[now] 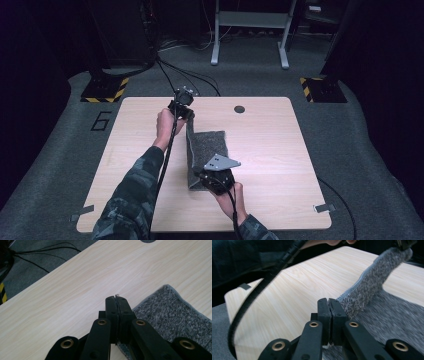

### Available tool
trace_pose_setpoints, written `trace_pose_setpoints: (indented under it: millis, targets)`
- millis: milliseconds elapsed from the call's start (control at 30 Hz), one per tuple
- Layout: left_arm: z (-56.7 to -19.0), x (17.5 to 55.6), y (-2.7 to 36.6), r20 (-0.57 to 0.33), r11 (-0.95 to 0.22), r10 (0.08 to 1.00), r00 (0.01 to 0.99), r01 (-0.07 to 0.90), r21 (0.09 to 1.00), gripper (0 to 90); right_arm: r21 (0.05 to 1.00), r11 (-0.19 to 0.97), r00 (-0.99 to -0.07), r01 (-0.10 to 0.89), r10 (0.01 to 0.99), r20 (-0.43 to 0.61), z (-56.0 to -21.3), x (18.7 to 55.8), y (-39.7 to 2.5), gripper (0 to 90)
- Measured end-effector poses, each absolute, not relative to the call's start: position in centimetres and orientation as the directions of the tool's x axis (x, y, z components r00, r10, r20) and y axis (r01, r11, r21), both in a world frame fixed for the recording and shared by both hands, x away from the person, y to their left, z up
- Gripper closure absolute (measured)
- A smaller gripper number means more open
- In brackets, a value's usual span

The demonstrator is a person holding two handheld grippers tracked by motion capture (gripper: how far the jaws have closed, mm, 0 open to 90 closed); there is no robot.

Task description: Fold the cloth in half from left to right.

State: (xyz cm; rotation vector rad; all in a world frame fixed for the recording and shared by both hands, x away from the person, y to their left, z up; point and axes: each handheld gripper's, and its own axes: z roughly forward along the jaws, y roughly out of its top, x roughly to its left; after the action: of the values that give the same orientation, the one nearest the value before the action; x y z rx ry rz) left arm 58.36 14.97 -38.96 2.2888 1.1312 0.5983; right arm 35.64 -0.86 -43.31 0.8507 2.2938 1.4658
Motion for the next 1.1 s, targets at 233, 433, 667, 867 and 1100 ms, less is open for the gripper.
trace_pose_setpoints:
  millis: [233, 433, 667, 867, 1100]
  targets:
    - [-40.0, 58.7, 12.8, 0.157, -0.539, 0.800, 0.579, 0.579, 0.611, 89.3, 0.883, 0.296, -0.748, 0.365, 0.657, 0.089, -44.5, 35.9, -3.0, 88.8]
    - [-40.8, 59.0, 11.3, 0.148, -0.541, 0.796, 0.587, 0.579, 0.610, 89.3, 0.873, 0.288, -0.719, 0.394, 0.688, 0.097, -45.5, 36.0, -4.6, 88.7]
    - [-41.6, 59.3, 9.7, 0.155, -0.550, 0.792, 0.591, 0.579, 0.602, 89.2, 0.854, 0.290, -0.694, 0.431, 0.712, 0.108, -46.6, 36.2, -6.1, 88.6]
    - [-43.0, 59.9, 9.1, 0.140, -0.518, 0.822, 0.552, 0.624, 0.585, 69.4, 0.825, 0.286, -0.665, 0.488, 0.734, 0.138, -47.9, 36.6, -6.7, 85.3]
    - [-42.9, 59.2, 11.2, 0.047, -0.432, 0.851, 0.524, 0.645, 0.630, 29.7, 0.773, 0.305, -0.620, 0.557, 0.771, 0.143, -49.8, 36.4, -8.3, 82.6]
